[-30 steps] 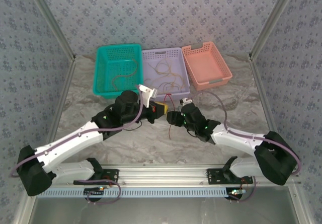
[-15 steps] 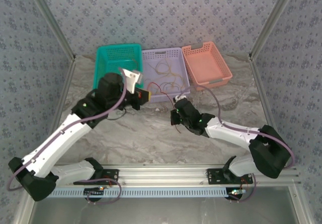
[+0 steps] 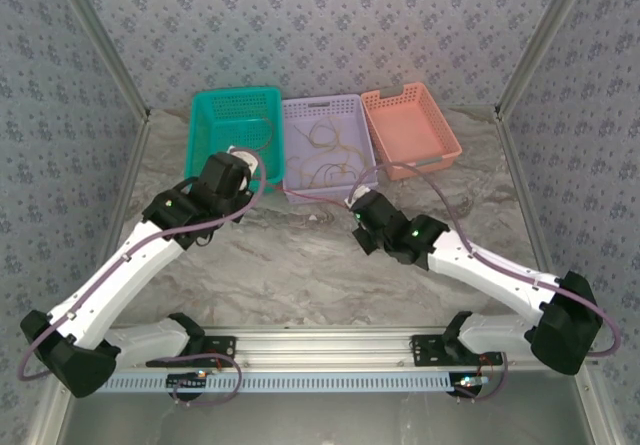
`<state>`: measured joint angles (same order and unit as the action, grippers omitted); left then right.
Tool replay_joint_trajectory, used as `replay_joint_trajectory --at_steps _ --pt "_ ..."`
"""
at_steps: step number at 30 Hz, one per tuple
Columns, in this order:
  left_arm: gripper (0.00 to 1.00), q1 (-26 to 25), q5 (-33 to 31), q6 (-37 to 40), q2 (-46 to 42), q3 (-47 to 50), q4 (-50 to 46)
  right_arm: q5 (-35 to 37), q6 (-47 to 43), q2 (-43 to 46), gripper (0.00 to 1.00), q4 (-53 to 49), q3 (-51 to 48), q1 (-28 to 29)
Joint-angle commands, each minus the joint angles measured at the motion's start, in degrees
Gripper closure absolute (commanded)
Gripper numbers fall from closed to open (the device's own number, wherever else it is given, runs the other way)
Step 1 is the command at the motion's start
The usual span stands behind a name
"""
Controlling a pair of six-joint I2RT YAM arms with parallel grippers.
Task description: Untangle the cables
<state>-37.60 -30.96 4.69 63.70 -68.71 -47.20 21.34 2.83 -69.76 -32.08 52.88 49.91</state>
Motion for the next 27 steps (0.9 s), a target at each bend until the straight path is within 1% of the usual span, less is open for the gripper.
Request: replay_joint_trajectory --at_steps 1,3,5,8,12,15,17,19,22,24,25,26,27 --pt "1.00 0.25 -15.01 9.26 -2.34 2.09 2.36 5.97 -5.41 -0.97 1.00 -8.35 1.54 1.90" --pt "1.00 0.21 -18.13 11.77 -2.60 3.75 4.13 9.37 -4.46 -1.54 1.00 -10.51 2.53 1.99" --pt "1.00 -0.15 -22.82 15.18 -2.53 6.62 7.27 12.92 -4.40 -2.26 1.00 -12.64 3.71 2.23" --pt "1.00 -0.71 -27.92 18.91 -2.51 9.68 11.48 15.64 -5.58 -2.62 1.00 -14.18 4.50 3.29" --pt "1.00 -0.69 -29.33 21.15 -3.60 10.66 13.96 17.02 -8.39 -3.43 1.00 -14.68 5.08 6.06" --pt "1.00 -0.89 -29.16 22.11 -4.44 11.31 15.53 14.67 -10.03 -3.30 1.00 -13.88 5.39 8.01" --pt "1.00 -0.98 -28.09 21.20 -4.73 11.17 15.61 12.06 -10.31 -3.07 1.00 -13.03 5.77 8.86" --pt "1.00 -1.05 -26.68 19.02 -4.29 10.34 14.89 8.42 -9.79 -3.18 1.00 -12.11 6.83 8.98" --pt "1.00 -0.21 -25.13 17.50 -2.88 9.36 16.08 0.82 -9.09 -3.19 1.00 -9.29 9.05 9.04" --pt "0.84 1.54 -22.60 16.35 -1.65 7.70 16.37 -4.13 -8.11 -3.66 1.00 -8.02 11.00 9.02" --pt "0.70 2.56 -21.40 15.61 -0.95 6.46 16.45 -6.26 -7.34 -4.37 1.00 -7.81 12.20 8.88" --pt "0.62 3.78 -19.80 14.85 -0.48 5.13 16.29 -8.18 -6.18 -5.15 1.00 -7.80 13.55 8.59" --pt "0.57 4.79 -18.04 14.05 -0.19 3.98 15.99 -10.00 -4.98 -6.01 1.00 -7.94 14.77 8.03"
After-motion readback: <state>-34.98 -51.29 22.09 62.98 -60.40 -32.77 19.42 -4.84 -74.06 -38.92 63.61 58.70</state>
